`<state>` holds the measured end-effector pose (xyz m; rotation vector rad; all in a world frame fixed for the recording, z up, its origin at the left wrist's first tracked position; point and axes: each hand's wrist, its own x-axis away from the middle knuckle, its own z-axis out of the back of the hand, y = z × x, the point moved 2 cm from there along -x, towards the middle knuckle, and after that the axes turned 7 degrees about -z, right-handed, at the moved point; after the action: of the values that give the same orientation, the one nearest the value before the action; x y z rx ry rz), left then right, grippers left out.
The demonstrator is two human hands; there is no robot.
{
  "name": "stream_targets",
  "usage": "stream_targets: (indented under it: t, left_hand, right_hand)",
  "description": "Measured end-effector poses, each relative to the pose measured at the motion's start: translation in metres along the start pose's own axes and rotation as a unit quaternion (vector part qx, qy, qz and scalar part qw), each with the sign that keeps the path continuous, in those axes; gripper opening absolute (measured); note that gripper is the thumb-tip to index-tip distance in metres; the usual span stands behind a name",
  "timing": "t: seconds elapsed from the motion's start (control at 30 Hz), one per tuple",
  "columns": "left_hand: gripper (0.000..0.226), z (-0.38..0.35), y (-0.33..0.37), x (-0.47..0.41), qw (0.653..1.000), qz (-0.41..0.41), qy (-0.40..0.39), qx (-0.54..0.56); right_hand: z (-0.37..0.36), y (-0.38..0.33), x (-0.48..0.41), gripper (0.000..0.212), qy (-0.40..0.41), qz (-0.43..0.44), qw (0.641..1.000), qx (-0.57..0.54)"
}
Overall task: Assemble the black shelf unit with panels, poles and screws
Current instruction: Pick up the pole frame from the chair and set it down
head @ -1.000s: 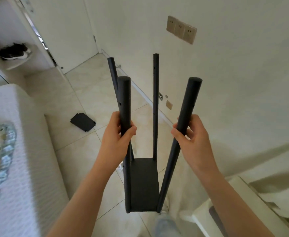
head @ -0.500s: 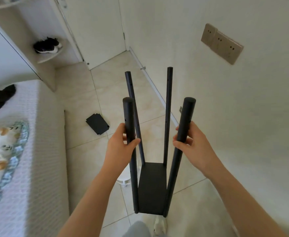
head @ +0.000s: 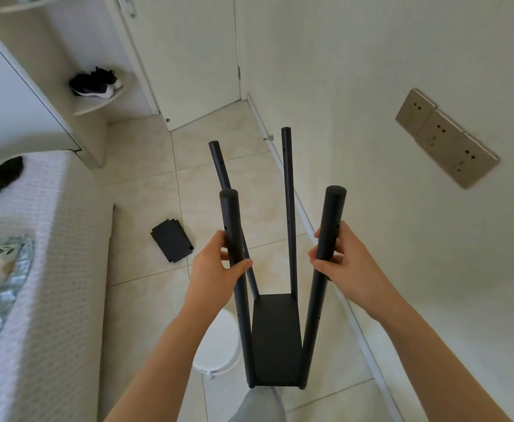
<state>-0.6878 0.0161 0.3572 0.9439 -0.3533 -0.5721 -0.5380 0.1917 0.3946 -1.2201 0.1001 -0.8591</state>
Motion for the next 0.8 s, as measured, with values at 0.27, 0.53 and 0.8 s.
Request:
stream_targets:
  t: [0.27,0.53,0.8]
  left_hand:
    - [0.029,0.008,-0.007,-0.109,0.999,0.041,0.001,0.03]
    - [0.041,0.013,-0.016,-0.21,0.997,0.078,0.017,0.019]
    - [0.045,0.019,-0.031,-0.305,0.983,0.166,0.08,0.017]
  right_hand:
    - [0.0,-0.046,-0.113,0.043,-0.061,-0.007,0.998,0.015]
    - [-0.002,-0.083,-0.227,0.038,-0.136,-0.021,0.99,0.042]
    - [-0.02,-0.104,-0.353,0.027,-0.235,-0.005,0.968,0.086]
